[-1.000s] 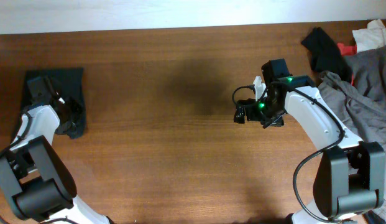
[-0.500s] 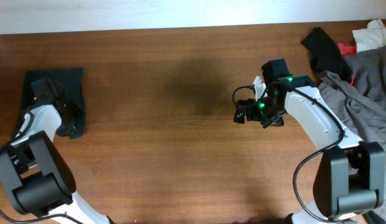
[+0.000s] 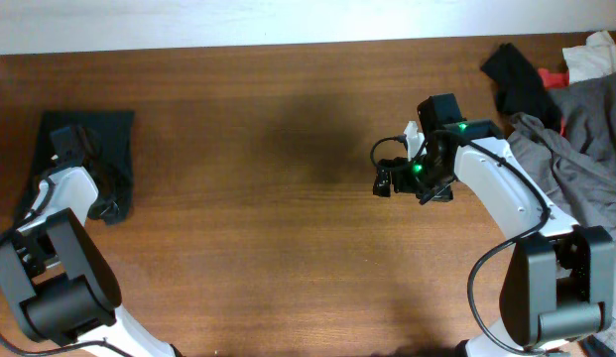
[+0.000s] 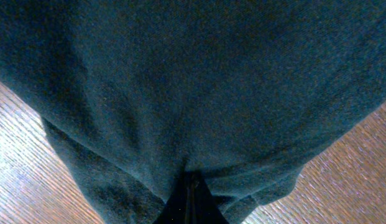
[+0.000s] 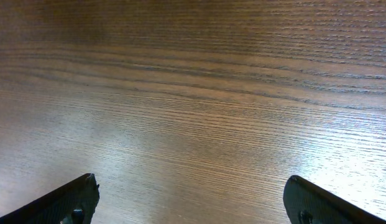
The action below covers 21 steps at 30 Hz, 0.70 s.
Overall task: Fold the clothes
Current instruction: 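Smooth the square's top with the left gripper while the right gripper waits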
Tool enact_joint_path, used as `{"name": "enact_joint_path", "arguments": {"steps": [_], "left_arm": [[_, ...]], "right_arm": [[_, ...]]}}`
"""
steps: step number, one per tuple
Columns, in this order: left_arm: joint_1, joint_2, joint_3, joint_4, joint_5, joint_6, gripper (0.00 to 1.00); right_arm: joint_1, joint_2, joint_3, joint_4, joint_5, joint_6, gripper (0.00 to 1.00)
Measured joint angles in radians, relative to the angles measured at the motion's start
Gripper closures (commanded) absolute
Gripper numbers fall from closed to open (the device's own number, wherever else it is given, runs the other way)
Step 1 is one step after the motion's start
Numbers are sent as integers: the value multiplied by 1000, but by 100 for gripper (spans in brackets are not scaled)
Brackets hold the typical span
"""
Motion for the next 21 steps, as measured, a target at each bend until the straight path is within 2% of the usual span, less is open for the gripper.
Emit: {"name": "enact_joint_path", "arguments": {"steps": [8, 16, 17, 20, 21], "left_arm": [[-2, -23, 0, -2, 19, 0, 100], [-56, -233, 0, 7, 42, 0, 99], [-65, -254, 0, 12, 43, 0, 96], [-90, -285, 0, 21, 45, 7, 77], [-97, -286, 0, 21, 46, 5, 65]], "right_arm": [[0, 0, 0, 0, 0, 0, 1], [0, 0, 0, 0, 0, 0, 1], [0, 0, 0, 0, 0, 0, 1], [0, 0, 0, 0, 0, -1, 1], [0, 0, 0, 0, 0, 0, 1]]}}
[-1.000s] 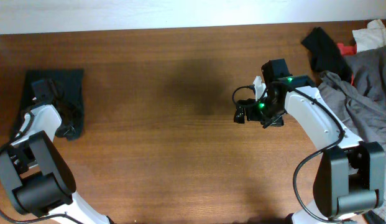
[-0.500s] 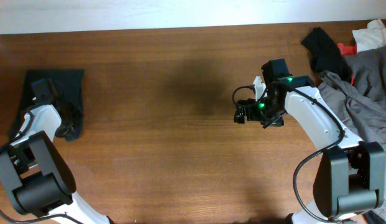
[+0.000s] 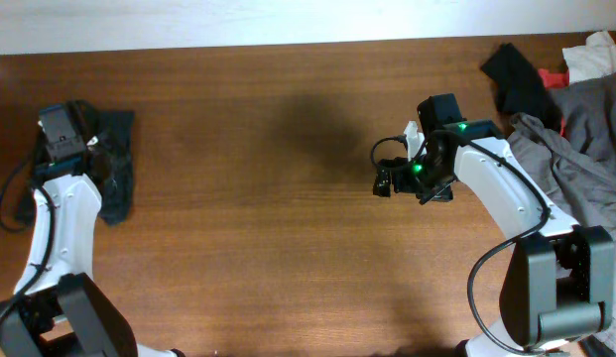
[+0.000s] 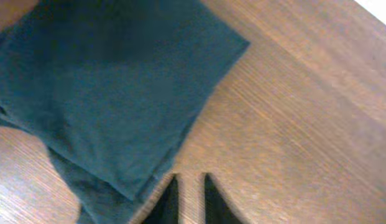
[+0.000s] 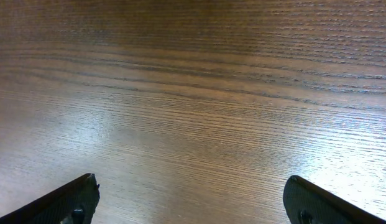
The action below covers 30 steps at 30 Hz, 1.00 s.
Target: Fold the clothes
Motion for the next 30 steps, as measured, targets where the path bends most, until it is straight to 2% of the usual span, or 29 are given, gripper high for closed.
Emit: {"name": "enact_joint_path", "arguments": {"steps": [1, 2, 4, 30], "left_arm": [[-6, 0, 0, -2, -1, 4, 50], [-11, 1, 0, -5, 0, 4, 30], [-20, 1, 0, -6, 0, 1, 1], [-23, 1, 0, -27, 2, -1, 1]], "right_arm": [[0, 0, 0, 0, 0, 0, 1], [0, 0, 0, 0, 0, 0, 1], [0, 0, 0, 0, 0, 0, 1], [0, 0, 0, 0, 0, 0, 1]]}}
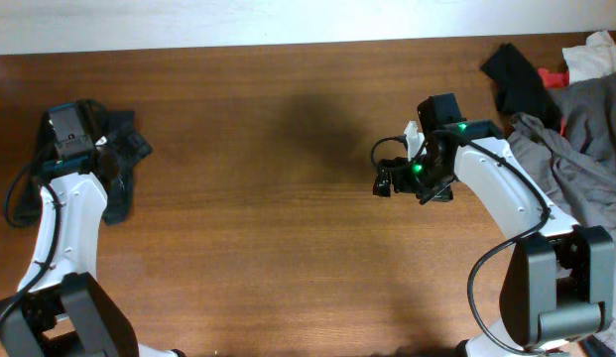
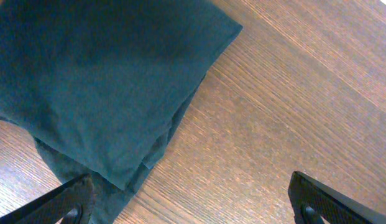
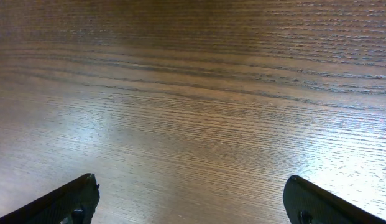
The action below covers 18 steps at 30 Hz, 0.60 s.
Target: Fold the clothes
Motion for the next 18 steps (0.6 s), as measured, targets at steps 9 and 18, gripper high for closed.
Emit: {"name": "enact_joint_path", "arguments": {"steps": [9, 18], "left_arm": [[0, 0, 0, 0, 0, 0, 1], [0, 0, 0, 0, 0, 0, 1]], "right_arm": [[0, -4, 0, 0, 0, 0, 1], [60, -276, 0, 2, 11, -1, 1]]}}
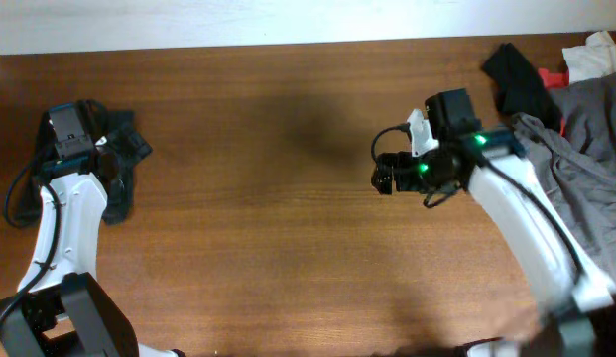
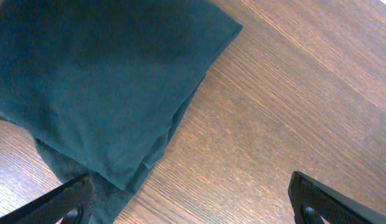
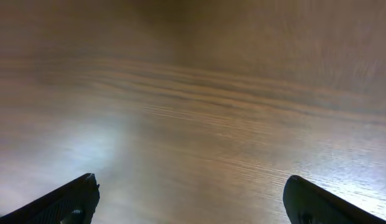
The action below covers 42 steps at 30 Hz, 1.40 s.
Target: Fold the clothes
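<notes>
A folded dark teal garment (image 1: 115, 203) lies at the table's far left, and it fills the upper left of the left wrist view (image 2: 99, 81). My left gripper (image 1: 127, 149) hovers over its right edge, open wide (image 2: 191, 205), with nothing between the fingers. My right gripper (image 1: 384, 177) is open over bare wood right of centre, and its wrist view (image 3: 191, 202) is motion-blurred. A heap of unfolded clothes, topped by a grey garment (image 1: 590, 139), sits at the far right.
The heap at the back right also holds a black piece (image 1: 521, 79), a white one (image 1: 597, 55) and a bit of red (image 1: 555, 74). The brown wooden table (image 1: 288, 228) ends at a pale wall along the back edge.
The right arm has shifted and shows blurred, its lower links swung toward the bottom right, while its open gripper stays at nearly the same spot. The left arm and teal garment are unchanged.
At first my left gripper was shut, down against the teal garment. Then it was lifted clear of the cloth with its fingers nearly together. After that it stood open wide above the garment's right edge, as now. The right gripper stayed open over bare wood.
</notes>
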Tool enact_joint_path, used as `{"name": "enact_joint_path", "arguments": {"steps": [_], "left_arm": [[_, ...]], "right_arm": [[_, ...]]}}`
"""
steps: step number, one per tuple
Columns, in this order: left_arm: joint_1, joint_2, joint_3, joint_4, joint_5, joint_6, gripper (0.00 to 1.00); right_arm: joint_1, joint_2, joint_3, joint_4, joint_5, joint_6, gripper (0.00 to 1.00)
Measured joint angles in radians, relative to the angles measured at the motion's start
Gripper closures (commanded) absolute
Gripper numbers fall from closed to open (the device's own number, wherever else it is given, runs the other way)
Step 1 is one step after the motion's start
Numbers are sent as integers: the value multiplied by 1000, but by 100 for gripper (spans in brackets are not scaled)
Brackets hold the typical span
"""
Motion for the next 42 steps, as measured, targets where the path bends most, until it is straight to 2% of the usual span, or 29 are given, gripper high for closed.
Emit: {"name": "enact_joint_path", "arguments": {"steps": [17, 23, 32, 38, 42], "left_arm": [[0, 0, 0, 0, 0, 0, 1], [0, 0, 0, 0, 0, 0, 1], [0, 0, 0, 0, 0, 0, 1], [0, 0, 0, 0, 0, 0, 1], [0, 0, 0, 0, 0, 0, 1]], "right_arm": [[27, -937, 6, 35, 85, 0, 1], [25, -1160, 8, 16, 90, 0, 1], [-47, -1353, -77, 13, 93, 0, 1], [-87, -1412, -198, 13, 93, 0, 1], [-94, -1455, -315, 85, 93, 0, 1]]}}
